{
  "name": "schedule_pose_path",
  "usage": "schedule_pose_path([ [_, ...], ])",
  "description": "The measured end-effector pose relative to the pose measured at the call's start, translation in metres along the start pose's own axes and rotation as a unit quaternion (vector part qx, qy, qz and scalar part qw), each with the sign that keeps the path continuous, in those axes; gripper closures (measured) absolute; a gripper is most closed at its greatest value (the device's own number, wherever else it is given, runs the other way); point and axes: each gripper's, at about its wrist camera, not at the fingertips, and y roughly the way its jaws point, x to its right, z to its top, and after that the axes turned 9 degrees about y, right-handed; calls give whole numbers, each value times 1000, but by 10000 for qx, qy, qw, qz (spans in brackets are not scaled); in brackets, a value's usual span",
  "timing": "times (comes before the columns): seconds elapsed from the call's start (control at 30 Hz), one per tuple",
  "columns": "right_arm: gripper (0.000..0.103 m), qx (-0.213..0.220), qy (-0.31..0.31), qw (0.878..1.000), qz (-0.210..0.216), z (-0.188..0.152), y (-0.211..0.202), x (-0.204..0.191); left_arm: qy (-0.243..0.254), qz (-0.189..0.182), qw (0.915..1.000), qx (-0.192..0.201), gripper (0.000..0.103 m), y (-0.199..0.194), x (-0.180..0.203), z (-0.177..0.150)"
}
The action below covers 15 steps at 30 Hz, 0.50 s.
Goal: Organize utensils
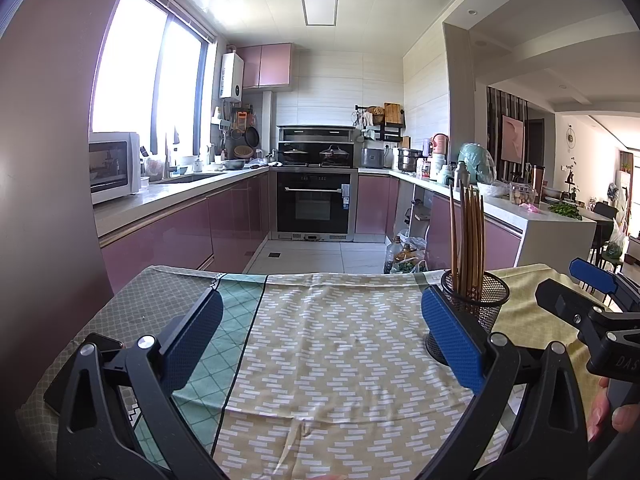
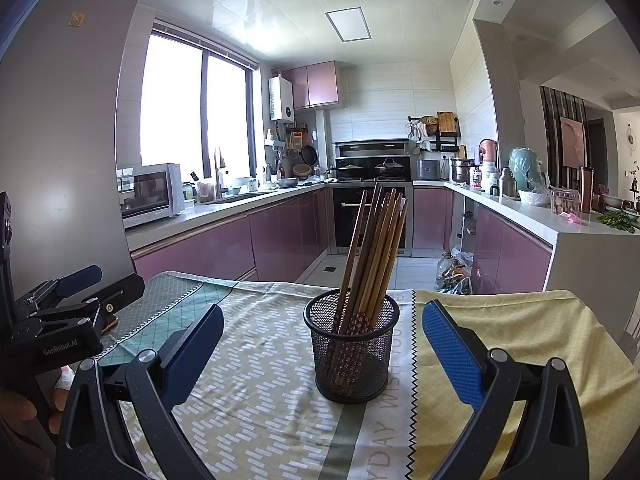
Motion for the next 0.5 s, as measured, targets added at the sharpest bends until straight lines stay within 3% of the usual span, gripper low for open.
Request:
schedule_pose_path([
  [0.5,7,-4,14,10000,14,1,-1,-1,11,-14,10000,9,5,0,1,-1],
])
